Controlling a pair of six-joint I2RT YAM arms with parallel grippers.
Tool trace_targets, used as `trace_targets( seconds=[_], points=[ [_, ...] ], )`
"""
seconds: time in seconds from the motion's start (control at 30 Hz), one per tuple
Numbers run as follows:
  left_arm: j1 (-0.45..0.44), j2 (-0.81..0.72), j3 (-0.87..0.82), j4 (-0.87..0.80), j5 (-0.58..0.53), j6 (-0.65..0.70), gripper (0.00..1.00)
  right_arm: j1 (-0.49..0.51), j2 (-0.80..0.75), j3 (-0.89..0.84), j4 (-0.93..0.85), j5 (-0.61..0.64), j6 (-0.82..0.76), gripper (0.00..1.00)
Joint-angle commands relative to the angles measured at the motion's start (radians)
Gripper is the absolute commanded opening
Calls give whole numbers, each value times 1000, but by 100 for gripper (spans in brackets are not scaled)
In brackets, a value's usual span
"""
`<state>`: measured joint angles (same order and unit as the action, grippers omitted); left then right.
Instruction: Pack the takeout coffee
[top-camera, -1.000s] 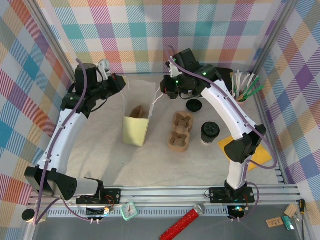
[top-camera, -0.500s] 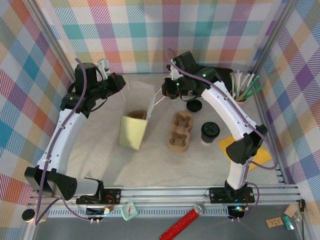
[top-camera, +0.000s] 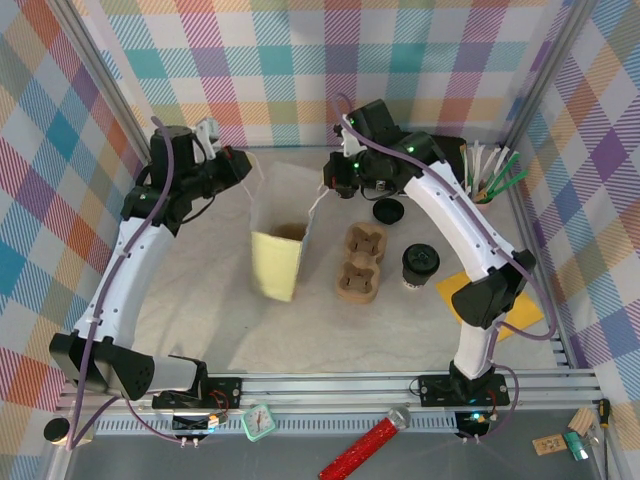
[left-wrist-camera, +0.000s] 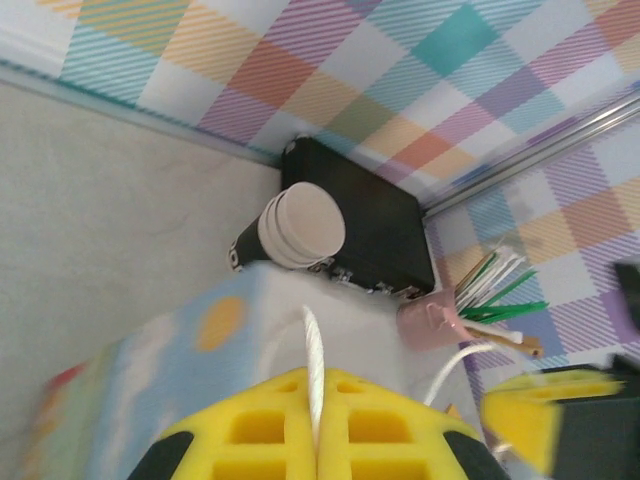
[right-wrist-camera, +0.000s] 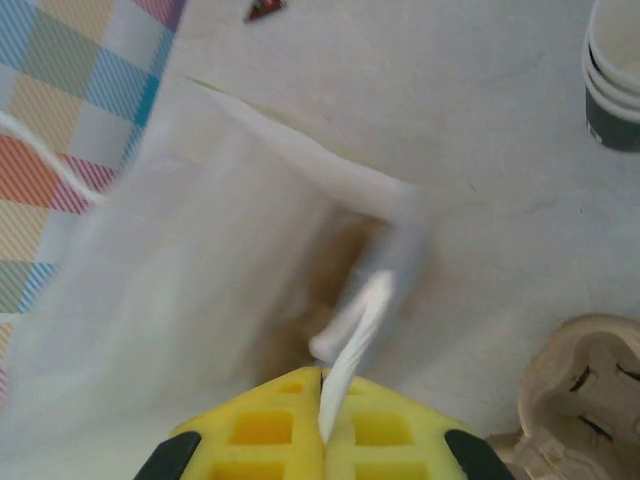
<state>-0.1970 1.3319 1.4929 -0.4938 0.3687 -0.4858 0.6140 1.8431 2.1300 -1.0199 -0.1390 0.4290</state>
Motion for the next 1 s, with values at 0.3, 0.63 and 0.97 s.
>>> trace_targets(
  seconds=[0.3, 0.63, 0.97],
  points=[
    [-7, -20, -81, 21, -19, 16, 0, -6, -33, 87, -2, -22, -3, 0],
    [-15, -37, 56, -4, 15, -3, 0, -23, -12, -27, 33, 4, -7, 0],
    [-2, -39, -111, 27, -20, 12, 0, 11, -15, 136, -30, -7, -36, 0]
  ],
)
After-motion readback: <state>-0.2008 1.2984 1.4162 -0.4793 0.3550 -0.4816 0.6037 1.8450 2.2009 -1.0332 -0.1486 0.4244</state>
